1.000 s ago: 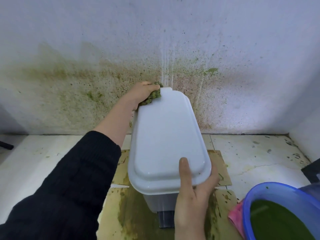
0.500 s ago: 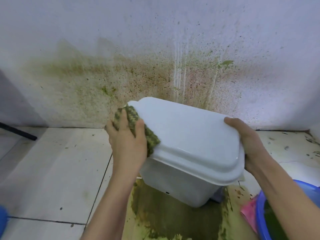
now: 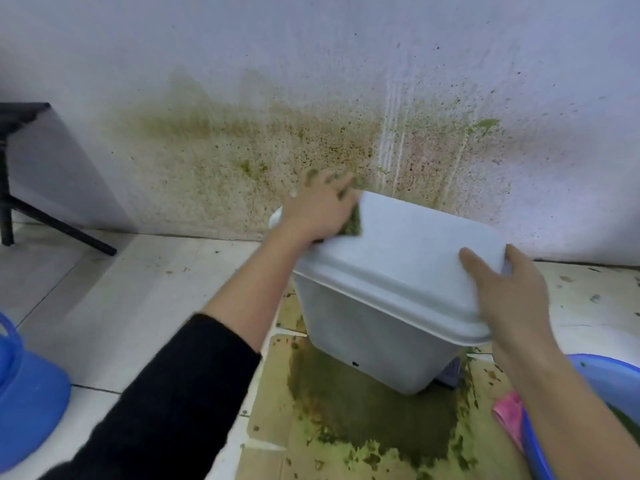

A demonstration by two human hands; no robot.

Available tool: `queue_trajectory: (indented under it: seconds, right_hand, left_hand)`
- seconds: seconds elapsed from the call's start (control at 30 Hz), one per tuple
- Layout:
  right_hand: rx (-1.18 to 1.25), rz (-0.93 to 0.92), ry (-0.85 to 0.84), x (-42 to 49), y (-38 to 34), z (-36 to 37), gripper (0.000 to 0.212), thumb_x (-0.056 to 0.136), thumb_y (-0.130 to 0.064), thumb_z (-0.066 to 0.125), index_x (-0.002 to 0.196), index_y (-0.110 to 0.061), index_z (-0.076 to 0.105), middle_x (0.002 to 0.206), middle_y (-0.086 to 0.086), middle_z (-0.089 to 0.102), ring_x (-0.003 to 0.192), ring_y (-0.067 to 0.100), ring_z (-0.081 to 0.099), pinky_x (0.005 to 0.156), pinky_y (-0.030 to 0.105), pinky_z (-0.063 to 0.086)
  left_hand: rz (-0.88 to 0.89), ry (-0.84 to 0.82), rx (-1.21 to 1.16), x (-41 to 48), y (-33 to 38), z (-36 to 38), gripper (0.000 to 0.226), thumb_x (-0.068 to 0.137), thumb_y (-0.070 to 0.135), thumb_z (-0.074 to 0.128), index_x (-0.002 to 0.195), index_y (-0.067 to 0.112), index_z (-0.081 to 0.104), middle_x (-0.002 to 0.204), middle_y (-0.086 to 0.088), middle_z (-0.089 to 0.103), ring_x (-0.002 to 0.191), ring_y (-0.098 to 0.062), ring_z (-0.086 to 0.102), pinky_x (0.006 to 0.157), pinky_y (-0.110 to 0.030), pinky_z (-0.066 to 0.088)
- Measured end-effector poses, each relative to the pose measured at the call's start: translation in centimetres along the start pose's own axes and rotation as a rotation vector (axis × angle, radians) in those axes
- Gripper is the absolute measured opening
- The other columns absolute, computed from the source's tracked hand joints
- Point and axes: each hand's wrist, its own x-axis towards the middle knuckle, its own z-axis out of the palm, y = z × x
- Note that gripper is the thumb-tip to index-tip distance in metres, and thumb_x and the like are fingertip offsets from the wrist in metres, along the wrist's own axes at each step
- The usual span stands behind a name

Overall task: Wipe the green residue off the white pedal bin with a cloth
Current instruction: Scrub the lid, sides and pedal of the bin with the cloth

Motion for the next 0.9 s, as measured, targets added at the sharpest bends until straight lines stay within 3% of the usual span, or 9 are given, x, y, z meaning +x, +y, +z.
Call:
queue_trajectory:
  seconds: [0.07, 0.17, 0.27, 0.33, 0.43, 0.57, 0.73, 0.8, 0.9]
  right_hand:
    - [-0.174, -0.051, -0.022, -0.8, 0.3, 0.9, 0.078, 0.084, -0.058, 0.059, 0.147, -0.019, 0.035, 0.148, 0.000, 0.041, 0.133, 0.026, 0.043, 0.108, 0.051, 0.038]
    - [-0.317, -0.088, -0.006, 0.6, 0.1, 0.9, 0.085, 0.084, -0.066, 0.051, 0.151, -0.018, 0.028, 0.155, 0.001, 0.034, 0.138, 0.028, 0.038, 0.111, 0.051, 0.034]
    - [-0.282, -0.107, -0.086, 3.1, -0.3, -0.1, 0.075, 0.088, -0.058, 0.057, 0.148, -0.019, 0.036, 0.149, 0.001, 0.042, 0.132, 0.026, 0.045, 0.109, 0.050, 0.037]
    - [-0.258, -0.109, -0.173, 4.5, -0.7, -0.9, 0.067, 0.091, -0.052, 0.059, 0.147, -0.020, 0.040, 0.145, 0.000, 0.047, 0.125, 0.024, 0.049, 0.104, 0.046, 0.041]
    - [-0.250, -0.137, -0.300, 6.2, -1.8, -1.7, 0.053, 0.094, -0.044, 0.059, 0.141, -0.023, 0.050, 0.134, -0.003, 0.054, 0.112, 0.020, 0.054, 0.089, 0.035, 0.042]
    - [-0.247, -0.162, -0.381, 6.4, -1.9, -1.8, 0.046, 0.095, -0.044, 0.057, 0.138, -0.028, 0.053, 0.128, -0.009, 0.055, 0.110, 0.018, 0.055, 0.087, 0.032, 0.040]
    - [-0.463, -0.247, -0.281, 5.2, -2.5, -1.2, 0.049, 0.099, -0.041, 0.050, 0.142, -0.017, 0.047, 0.142, 0.001, 0.049, 0.126, 0.025, 0.046, 0.102, 0.038, 0.035]
    - [-0.608, -0.324, -0.166, 3.8, -2.6, -0.3, 0.047, 0.101, -0.035, 0.049, 0.140, -0.011, 0.048, 0.149, 0.010, 0.044, 0.135, 0.030, 0.041, 0.112, 0.046, 0.030]
    - [-0.652, -0.562, -0.144, -0.2, -3.7, 2.9, 0.048, 0.094, -0.038, 0.043, 0.130, -0.010, 0.055, 0.142, 0.011, 0.052, 0.134, 0.032, 0.044, 0.112, 0.054, 0.029]
  left_hand:
    - [-0.141, 0.020, -0.215, 1.1, -2.5, -1.5, 0.044, 0.101, 0.050, 0.039, 0.132, 0.024, 0.058, 0.132, -0.002, 0.058, 0.120, -0.029, 0.056, 0.097, -0.040, 0.045]
    - [-0.366, -0.008, -0.549, 1.7, -4.4, -2.0, 0.051, 0.095, 0.053, 0.052, 0.115, 0.008, 0.066, 0.121, -0.017, 0.067, 0.104, -0.033, 0.065, 0.091, -0.041, 0.051]
    - [-0.398, 0.084, -0.525, 0.0, -3.7, -1.2, 0.050, 0.096, 0.053, 0.049, 0.080, 0.007, 0.061, 0.079, -0.015, 0.062, 0.073, -0.029, 0.060, 0.069, -0.035, 0.046]
    - [-0.432, 0.147, -0.449, -2.3, -3.1, -0.6, 0.046, 0.099, 0.050, 0.044, 0.070, 0.014, 0.047, 0.072, -0.006, 0.052, 0.065, -0.025, 0.050, 0.064, -0.032, 0.038]
    - [-0.459, 0.239, -0.366, -6.0, -3.3, 0.9, 0.050, 0.099, 0.054, 0.036, 0.091, 0.010, 0.059, 0.096, -0.013, 0.062, 0.084, -0.031, 0.058, 0.069, -0.035, 0.042]
    - [-0.523, 0.390, -0.679, -9.7, -3.5, 2.8, 0.057, 0.101, 0.052, 0.038, 0.146, 0.017, 0.045, 0.146, -0.010, 0.049, 0.132, -0.031, 0.047, 0.106, -0.049, 0.042]
    - [-0.598, 0.405, -1.173, -10.1, -5.1, 3.8, 0.057, 0.095, 0.054, 0.046, 0.143, 0.023, 0.049, 0.142, -0.010, 0.055, 0.131, -0.038, 0.051, 0.103, -0.066, 0.041]
    - [-0.704, 0.333, -1.585, -11.6, -6.1, 4.5, 0.046, 0.101, 0.045, 0.047, 0.135, 0.017, 0.057, 0.131, -0.013, 0.065, 0.115, -0.032, 0.062, 0.094, -0.060, 0.046]
    - [-0.711, 0.231, -2.122, -14.2, -7.6, 6.2, 0.035, 0.103, 0.029, 0.043, 0.122, 0.009, 0.065, 0.123, -0.014, 0.068, 0.114, -0.032, 0.063, 0.108, -0.052, 0.043]
